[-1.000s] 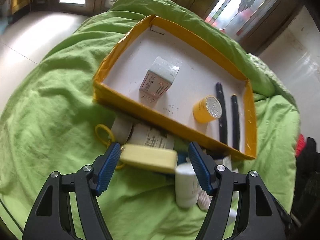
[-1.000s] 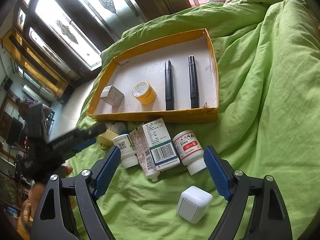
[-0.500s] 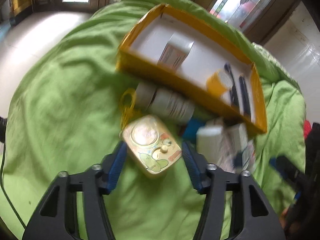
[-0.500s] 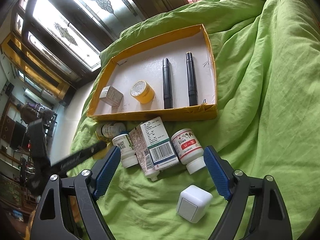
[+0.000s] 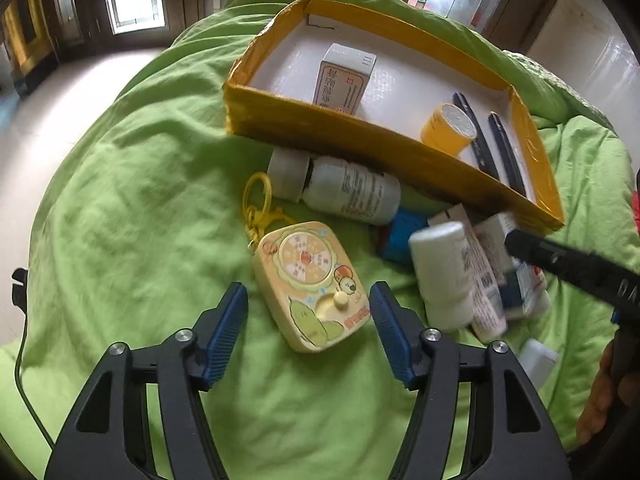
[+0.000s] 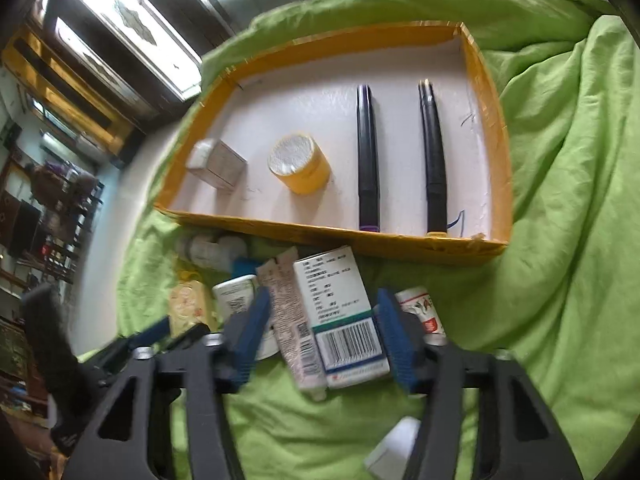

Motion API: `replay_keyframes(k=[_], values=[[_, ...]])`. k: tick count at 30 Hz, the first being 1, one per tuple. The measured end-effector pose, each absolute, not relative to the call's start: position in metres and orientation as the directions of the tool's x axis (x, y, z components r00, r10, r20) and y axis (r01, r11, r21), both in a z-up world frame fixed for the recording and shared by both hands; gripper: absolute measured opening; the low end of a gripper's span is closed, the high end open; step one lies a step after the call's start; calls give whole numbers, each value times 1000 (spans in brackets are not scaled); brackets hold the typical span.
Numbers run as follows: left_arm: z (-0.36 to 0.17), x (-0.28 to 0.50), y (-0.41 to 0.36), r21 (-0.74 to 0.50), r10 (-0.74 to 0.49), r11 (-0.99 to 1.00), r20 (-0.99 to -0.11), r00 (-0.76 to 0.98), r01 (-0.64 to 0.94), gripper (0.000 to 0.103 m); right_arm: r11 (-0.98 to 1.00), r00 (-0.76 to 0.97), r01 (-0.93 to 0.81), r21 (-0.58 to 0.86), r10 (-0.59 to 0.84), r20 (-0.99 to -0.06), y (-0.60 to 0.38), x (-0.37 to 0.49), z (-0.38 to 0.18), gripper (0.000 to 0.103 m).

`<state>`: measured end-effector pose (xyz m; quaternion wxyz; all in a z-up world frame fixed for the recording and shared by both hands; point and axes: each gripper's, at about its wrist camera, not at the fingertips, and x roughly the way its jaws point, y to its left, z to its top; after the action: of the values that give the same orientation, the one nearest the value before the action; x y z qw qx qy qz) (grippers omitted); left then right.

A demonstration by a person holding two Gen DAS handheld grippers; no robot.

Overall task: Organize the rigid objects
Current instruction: 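Grasp the yellow cartoon tin with left tool while right grasps white-green medicine box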

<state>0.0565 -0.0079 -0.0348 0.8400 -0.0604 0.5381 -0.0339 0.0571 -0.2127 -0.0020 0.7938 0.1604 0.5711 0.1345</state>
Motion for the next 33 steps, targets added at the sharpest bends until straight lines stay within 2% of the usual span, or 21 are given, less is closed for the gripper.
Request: replay_keyframes(k=[3, 5, 6, 9, 15, 21, 28, 33], values=[[-41, 64, -17, -64, -66, 998, -900, 430, 20, 62, 932, 281, -49, 359, 357, -891, -204, 61, -13, 36], [-41, 59, -14, -50, -57, 998, -898, 437, 28, 47, 939, 281, -62, 337, 340, -897, -202, 60, -18, 35], [-40, 58, -13, -52, -61, 998, -897, 437, 33, 35, 942, 287, -64, 329, 333, -898, -201, 58, -17, 35], [-38, 53, -3, -88, -90, 996, -901, 424, 24, 22, 939, 311, -63, 338, 341, -887, -204, 50, -9, 34], [-26, 39, 11, -195, -181, 981, -876, 446, 15, 22, 895, 349, -50, 444, 432, -831, -219, 31, 10, 34], [-32, 48, 8, -192, -181, 981, -874, 450, 21, 23, 888, 342, -65, 456, 449, -825, -213, 31, 9, 34], [-37, 59, 19, -257, -207, 965, -859, 469, -45, 23, 887, 337, -60, 458, 450, -827, -214, 30, 7, 34], [-34, 54, 16, -272, -231, 962, -851, 472, -19, 21, 889, 347, -60, 455, 446, -825, -215, 28, 9, 34]])
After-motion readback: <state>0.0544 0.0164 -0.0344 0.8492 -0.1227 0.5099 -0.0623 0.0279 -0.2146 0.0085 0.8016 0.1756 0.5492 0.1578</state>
